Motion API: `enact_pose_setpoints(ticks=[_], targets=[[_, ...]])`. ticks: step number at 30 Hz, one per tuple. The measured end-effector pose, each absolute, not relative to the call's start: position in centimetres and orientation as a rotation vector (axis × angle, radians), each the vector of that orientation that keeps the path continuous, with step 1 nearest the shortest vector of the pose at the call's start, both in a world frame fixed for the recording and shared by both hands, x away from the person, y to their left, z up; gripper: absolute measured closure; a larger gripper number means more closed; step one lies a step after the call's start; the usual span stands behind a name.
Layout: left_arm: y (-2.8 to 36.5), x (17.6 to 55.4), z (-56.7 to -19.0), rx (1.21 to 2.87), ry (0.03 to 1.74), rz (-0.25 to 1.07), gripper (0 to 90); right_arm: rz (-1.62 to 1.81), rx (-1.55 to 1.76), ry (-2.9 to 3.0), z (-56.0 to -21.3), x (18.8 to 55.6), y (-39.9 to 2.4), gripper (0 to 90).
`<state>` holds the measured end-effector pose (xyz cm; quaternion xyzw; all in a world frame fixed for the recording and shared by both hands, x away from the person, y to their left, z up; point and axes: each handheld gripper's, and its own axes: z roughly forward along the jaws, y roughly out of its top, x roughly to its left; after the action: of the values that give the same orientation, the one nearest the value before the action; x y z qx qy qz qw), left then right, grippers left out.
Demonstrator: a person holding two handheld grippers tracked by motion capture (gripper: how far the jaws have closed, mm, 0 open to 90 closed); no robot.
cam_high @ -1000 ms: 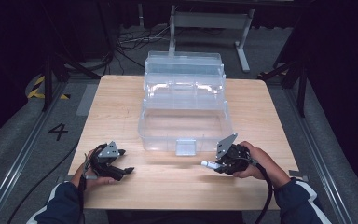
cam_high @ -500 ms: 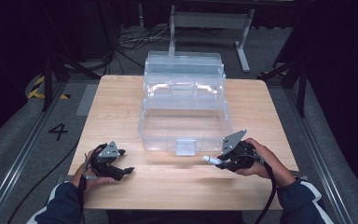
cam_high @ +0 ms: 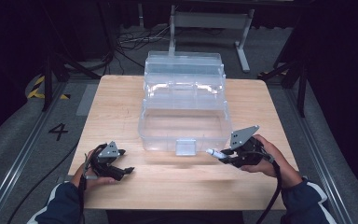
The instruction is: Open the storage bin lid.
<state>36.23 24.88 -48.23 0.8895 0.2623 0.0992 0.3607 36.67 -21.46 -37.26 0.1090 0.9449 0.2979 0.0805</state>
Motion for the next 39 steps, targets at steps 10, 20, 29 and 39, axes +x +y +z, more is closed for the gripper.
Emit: enact_pose_setpoints(ticks=[10,20,29,39], targets=[[24.9,36.2,-48.2,2.292,0.676,0.255,20.1,0.931,0.346,2.780,-36.2,36.7,-22.0,71.4],[24.9,36.2,-48.2,2.293,0.676,0.255,20.1,0.957,0.355,2.750,-35.4,36.9,-22.4,71.4],[24.9,36.2,-48.2,2.293,0.676,0.256,20.1,0.960,0.355,2.723,-34.4,37.4,-22.3,71.4],[24.9,36.3,-48.2,2.292,0.679,0.255,20.0,0.964,0.341,2.690,-32.9,38.3,-21.8,71.4]])
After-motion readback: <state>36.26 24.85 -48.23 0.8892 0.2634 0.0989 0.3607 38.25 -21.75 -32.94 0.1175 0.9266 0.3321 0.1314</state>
